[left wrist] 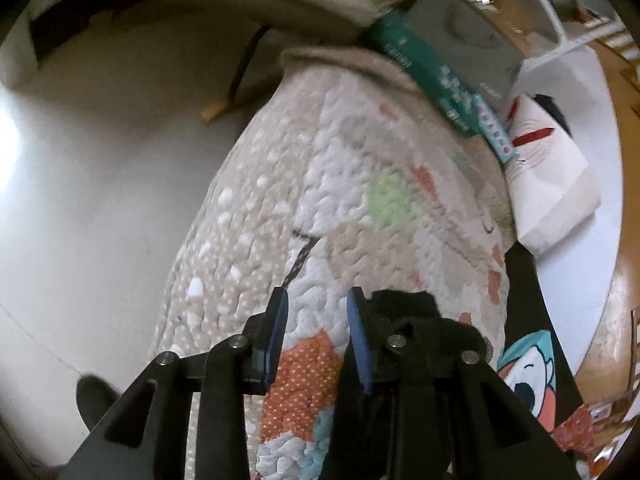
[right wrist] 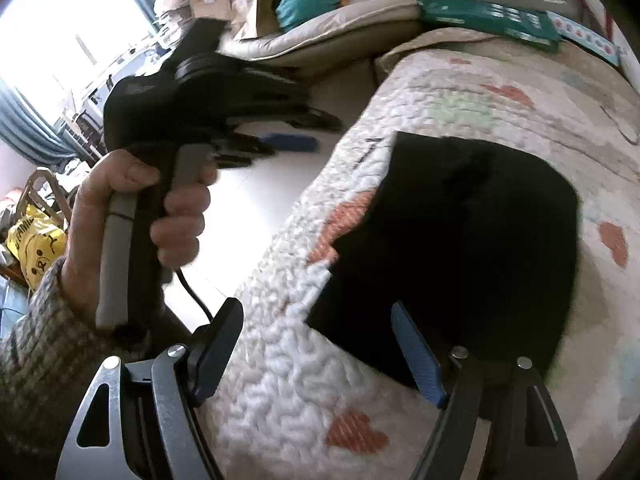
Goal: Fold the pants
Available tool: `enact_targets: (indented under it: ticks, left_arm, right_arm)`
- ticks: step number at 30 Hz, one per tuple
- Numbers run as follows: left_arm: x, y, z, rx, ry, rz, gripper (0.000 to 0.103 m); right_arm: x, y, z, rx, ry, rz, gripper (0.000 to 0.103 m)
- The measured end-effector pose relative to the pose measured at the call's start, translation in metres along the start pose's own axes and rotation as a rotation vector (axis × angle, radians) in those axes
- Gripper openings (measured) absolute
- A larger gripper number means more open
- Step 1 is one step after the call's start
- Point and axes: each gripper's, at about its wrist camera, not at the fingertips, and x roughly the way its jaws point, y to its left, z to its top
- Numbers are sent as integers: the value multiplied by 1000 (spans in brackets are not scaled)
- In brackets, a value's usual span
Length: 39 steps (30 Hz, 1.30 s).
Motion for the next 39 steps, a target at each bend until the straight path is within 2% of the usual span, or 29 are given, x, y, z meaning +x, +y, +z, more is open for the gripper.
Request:
enact_targets:
  ticks: [3, 6, 9, 11, 13, 14, 16, 18, 20, 26, 29, 31, 34, 36, 39]
  left_arm:
    - [-5, -26, -10, 97, -25, -25, 28]
    - [3, -63, -28, 240, -33, -4, 33]
    - [20, -94, -48, 399, -49, 90, 37]
    - [42, -102, -54, 464, -30, 235, 38]
    - [63, -91, -55, 460, 8, 399, 38]
    - [69, -83, -54, 448, 26, 453, 38]
    - [76, -64, -50, 404, 61, 508, 38]
    - [77, -42, -45, 322, 98, 518, 42]
    - [72, -25, -38, 235, 115, 470, 47]
    - [46, -5, -30, 101, 76, 342, 45]
    - [32, -9, -35, 68, 54, 239, 45]
    - [28, -10, -37, 39, 68, 134, 47]
    - [28, -13, -40, 4, 88, -27, 57]
    - [28, -14, -42, -2, 82, -100, 62]
    - [23, -24, -45, 24, 46, -120, 72]
  right_arm:
    - [-19, -30, -1, 78, -55, -112, 81]
    - [-30, -64, -2, 199, -88, -178, 81]
    - [-36, -89, -5, 280, -115, -249, 81]
    - [-36, -98, -6, 322, -115, -264, 81]
    - [-33, -109, -10, 365, -108, -270, 81]
    - [-33, -111, -11, 378, -103, -272, 81]
    - [-29, -120, -14, 403, -88, -273, 81]
    - [-26, -124, -17, 424, -82, -264, 81]
    - [-23, -129, -20, 446, -81, -252, 81]
    - [-27, -130, -16, 437, -96, -244, 81]
    - [-26, -133, -13, 446, -99, -226, 81]
    - [-24, -137, -12, 463, -101, -212, 81]
    - [-21, -142, -7, 483, -102, -187, 81]
    - [-18, -145, -2, 493, -108, -172, 81]
    - [-14, -150, 4, 511, -116, -151, 81]
